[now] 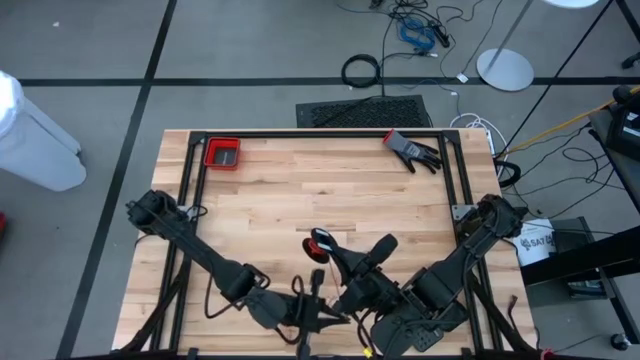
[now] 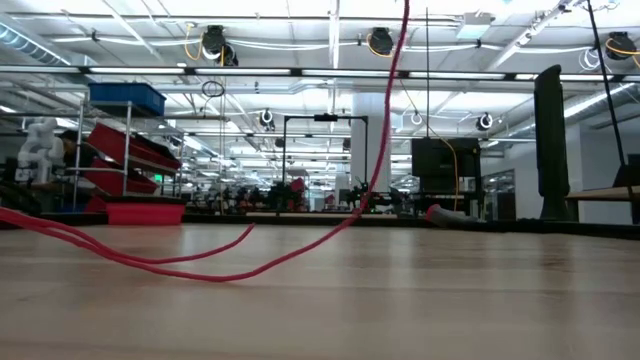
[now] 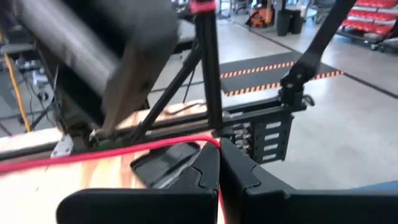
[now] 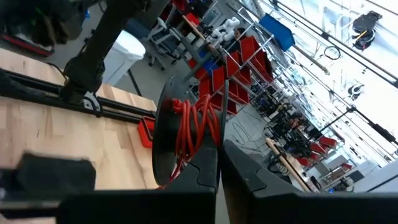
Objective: Coil cords
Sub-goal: Coil the red wire onto the spool
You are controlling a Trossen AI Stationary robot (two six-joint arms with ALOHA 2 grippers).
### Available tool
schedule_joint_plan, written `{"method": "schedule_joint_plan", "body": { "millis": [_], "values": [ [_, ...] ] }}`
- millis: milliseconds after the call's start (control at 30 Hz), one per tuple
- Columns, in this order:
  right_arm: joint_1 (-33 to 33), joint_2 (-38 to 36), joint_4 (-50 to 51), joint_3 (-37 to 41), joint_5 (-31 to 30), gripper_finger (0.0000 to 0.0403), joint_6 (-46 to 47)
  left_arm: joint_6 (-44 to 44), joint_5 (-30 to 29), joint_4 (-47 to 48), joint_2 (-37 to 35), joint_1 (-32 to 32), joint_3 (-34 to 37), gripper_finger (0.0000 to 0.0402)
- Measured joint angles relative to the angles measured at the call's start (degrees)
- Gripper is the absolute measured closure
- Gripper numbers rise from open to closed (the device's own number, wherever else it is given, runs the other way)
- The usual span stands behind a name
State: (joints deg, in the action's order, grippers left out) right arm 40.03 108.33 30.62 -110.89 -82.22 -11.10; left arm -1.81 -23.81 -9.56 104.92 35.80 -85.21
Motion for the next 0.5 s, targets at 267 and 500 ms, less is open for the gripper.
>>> {"method": "schedule_joint_plan", "body": {
  "millis": [267, 500],
  "values": [
    [-2.02, 0.0, 7.98, 0.0, 3.37, 0.0403, 8.72, -2.13, -0.22, 0.15, 0.0, 1.93, -2.54, 0.0402],
    [-3.54, 0.0, 14.42, 0.0, 7.61, 0.0403, 14.96, -2.11, -2.0, 6.8, -0.05, 2.92, -5.1, 0.0402]
  ]
}}
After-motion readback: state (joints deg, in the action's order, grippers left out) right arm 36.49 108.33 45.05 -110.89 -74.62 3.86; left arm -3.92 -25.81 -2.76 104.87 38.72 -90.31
